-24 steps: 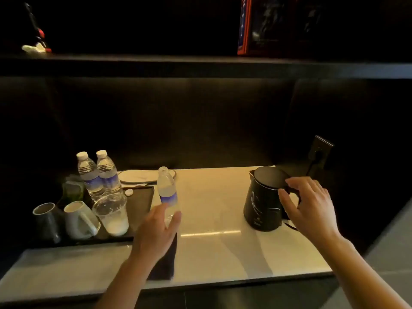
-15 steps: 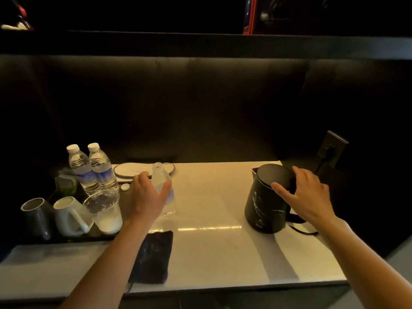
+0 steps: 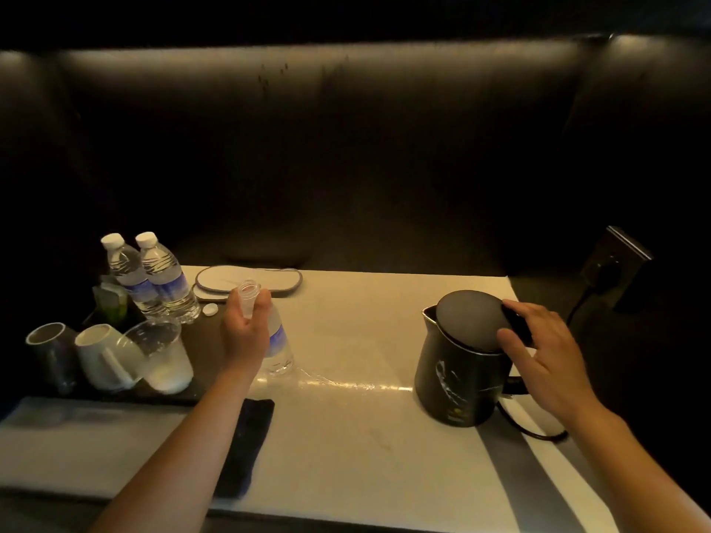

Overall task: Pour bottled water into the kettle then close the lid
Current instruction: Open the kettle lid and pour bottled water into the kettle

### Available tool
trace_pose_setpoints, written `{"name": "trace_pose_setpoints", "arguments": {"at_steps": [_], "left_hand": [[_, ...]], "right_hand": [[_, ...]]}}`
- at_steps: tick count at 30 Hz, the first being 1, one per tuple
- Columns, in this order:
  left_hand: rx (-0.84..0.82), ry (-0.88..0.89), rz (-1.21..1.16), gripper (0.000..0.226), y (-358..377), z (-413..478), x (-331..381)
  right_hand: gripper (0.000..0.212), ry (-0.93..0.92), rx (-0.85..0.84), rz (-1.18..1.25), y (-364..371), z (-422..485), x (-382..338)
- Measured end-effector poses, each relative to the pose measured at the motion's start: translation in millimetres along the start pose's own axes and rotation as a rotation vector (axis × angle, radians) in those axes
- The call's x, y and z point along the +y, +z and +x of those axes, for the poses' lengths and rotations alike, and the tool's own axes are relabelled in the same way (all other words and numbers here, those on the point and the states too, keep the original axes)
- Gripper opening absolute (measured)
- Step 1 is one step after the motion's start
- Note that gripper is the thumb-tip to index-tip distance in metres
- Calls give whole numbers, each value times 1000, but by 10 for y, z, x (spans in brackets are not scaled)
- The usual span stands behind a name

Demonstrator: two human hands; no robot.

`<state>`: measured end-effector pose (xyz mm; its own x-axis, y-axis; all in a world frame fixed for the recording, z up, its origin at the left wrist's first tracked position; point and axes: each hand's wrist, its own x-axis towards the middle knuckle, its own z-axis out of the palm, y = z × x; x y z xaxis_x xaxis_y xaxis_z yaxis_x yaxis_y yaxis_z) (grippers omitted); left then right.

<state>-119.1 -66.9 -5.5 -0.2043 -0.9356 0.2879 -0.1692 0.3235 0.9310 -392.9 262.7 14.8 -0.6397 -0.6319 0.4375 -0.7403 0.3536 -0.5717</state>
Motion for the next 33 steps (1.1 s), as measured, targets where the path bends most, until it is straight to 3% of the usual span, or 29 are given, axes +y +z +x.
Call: {"name": "trace_pose_setpoints", "arguments": {"at_steps": [4,6,11,18,23,26,33], "left_hand": [[35,59,25,8,118,-219,105],[16,48,-14,4,201,-362,159],[-39,41,-85,25,461,-733,279],[-93,87,-106,48,782,-1020,393],[-84,71,-157,65,926,-1125,381],[-40,63,-186,67,1012,-1189,288],[-16,-13,-212,75,1224,-1275,44]], "right_hand": [[45,229,33,489,3,-34,103],[48,319,46,575,40,-40,198],[78,352,-28,710,47,-15,402],[53,386,-195,1084,27,31,660],[41,430,-210,1142,46,6,755],[50,398,-238,1124,10,1,728],[46,257,-115,596,-140,1,248]]}}
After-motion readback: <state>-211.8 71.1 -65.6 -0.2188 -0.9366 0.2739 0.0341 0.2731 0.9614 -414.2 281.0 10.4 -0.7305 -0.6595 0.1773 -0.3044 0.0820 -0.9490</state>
